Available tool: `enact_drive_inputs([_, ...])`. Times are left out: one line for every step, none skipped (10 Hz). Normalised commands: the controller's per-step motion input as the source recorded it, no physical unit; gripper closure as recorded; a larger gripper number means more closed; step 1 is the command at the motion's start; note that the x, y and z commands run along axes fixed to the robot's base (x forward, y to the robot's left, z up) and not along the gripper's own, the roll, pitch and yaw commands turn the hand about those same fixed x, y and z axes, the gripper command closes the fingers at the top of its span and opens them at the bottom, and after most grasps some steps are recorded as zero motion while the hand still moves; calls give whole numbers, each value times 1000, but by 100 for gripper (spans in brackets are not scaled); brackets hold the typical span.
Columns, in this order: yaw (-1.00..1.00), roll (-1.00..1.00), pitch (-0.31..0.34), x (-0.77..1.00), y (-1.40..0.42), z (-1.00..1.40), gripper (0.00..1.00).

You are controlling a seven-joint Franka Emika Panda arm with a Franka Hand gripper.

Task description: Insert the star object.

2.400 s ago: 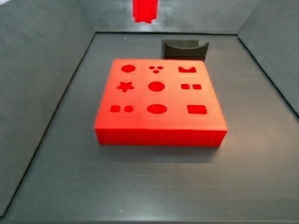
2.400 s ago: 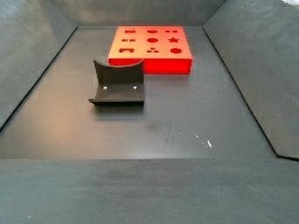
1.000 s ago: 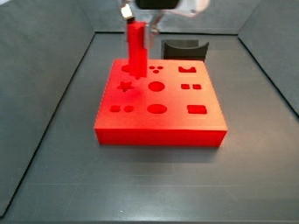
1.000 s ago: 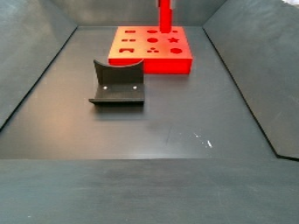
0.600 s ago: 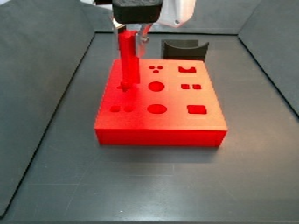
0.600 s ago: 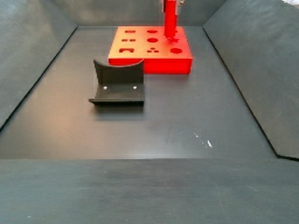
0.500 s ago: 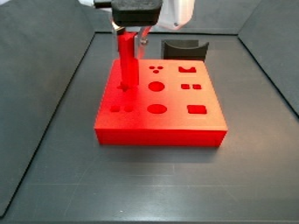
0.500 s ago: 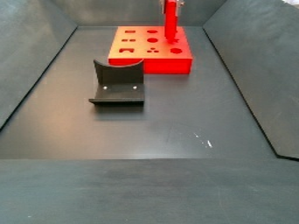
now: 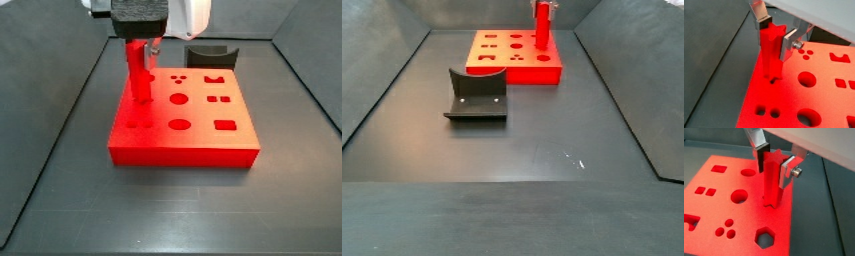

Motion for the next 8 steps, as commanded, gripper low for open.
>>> enact_drive_inputs([9,0,-10,94,0,-143,100])
enact_drive_inputs([34,47,0,0,0,-114,100])
enact_drive_inputs([63,64,0,0,0,-89,100])
enact_drive_inputs([131,49,0,137,-66,-40,100])
enact_drive_inputs([183,11,0,317,-34,-77,100])
enact_drive_inputs([166,21,0,214,0,-134,100])
enact_drive_inputs([169,53,-3,0,0,-197,100])
enact_drive_inputs([0,27,-26,-109,0,-149,100])
